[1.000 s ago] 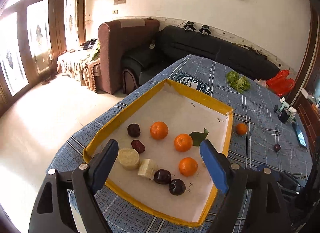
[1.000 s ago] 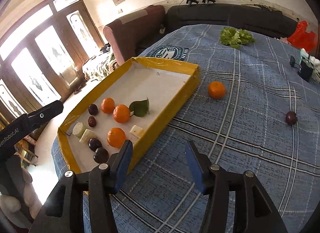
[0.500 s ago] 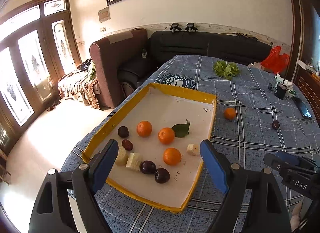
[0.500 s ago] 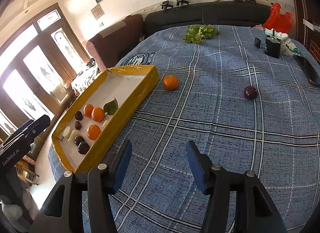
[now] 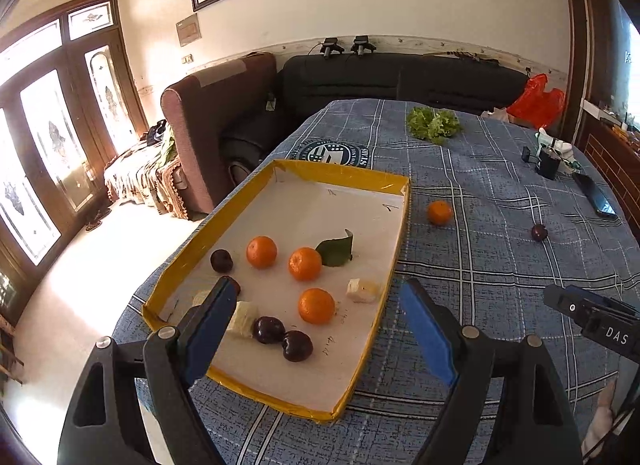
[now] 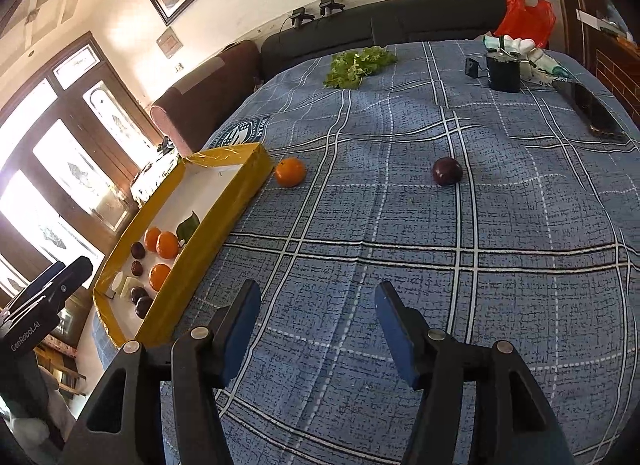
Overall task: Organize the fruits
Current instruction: 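Move both open tools back over the bed toward the last fruit, then grasp the last dark plum with right tool while left tool grasps the last mandarin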
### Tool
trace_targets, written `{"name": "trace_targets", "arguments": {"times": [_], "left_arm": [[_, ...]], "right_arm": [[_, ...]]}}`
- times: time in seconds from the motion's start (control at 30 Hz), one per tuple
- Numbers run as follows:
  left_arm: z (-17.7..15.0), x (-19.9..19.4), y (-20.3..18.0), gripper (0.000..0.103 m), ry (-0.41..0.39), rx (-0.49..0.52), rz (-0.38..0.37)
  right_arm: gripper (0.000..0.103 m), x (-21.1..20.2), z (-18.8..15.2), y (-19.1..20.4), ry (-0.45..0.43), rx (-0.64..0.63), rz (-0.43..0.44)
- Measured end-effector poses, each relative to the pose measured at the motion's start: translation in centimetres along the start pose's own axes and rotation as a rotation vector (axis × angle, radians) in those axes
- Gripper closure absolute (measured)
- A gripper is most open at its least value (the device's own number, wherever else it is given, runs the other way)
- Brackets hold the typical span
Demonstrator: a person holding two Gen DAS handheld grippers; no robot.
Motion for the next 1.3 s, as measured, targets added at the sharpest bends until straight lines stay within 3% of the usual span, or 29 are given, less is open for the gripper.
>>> {"name": "trace_targets", "arguments": {"times": [0.2, 0.37, 0.8, 1.03, 1.1, 1.23, 1.3], "left_arm": [[0.0, 0.6, -1.0, 0.02, -0.006, -0.073, -0.179], [-1.8, 3.2, -2.0, 0.02, 0.068, -0.097, -0.231], [-0.7, 6.4, -4.1, 0.02, 0.117, -0.078, -0.313], [3.1, 9.9, -7.5, 0.02, 0.134, 0.008, -0.394], [4.3, 11.4, -8.8, 0.02, 0.141, 0.05, -0.416], [6.3, 15.3, -11.2, 0.028, 0.18, 0.117, -0.451], [7.0, 17.3, -11.9, 0.032, 0.212, 0.116, -0.464]], "right_arm": [[0.039, -0.4, 1.8, -5.9, -0.027, 0.096, -0.083], [0.037, 0.0, 2.7, -9.5, -0.024, 0.138, -0.148], [0.037, 7.3, 7.5, -9.5, -0.002, 0.106, -0.204], [0.038, 10.3, 8.5, -9.4, -0.002, 0.077, -0.23], [0.042, 10.4, 8.6, -9.2, -0.009, 0.056, -0.235], [0.066, 10.9, 8.6, -9.1, 0.002, 0.05, -0.207], [0.068, 10.8, 8.7, -9.1, -0.002, 0.049, -0.199]]}}
Point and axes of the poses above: each gripper's, at about its wrist camera, not at the fingertips, and x roughly the way its jaws point, y to its left, z to its top, the point moved 10 cm from there along x, roughly the way its jaws point, and after that the axes turned 13 degrees about -z, right-handed, at the moved point
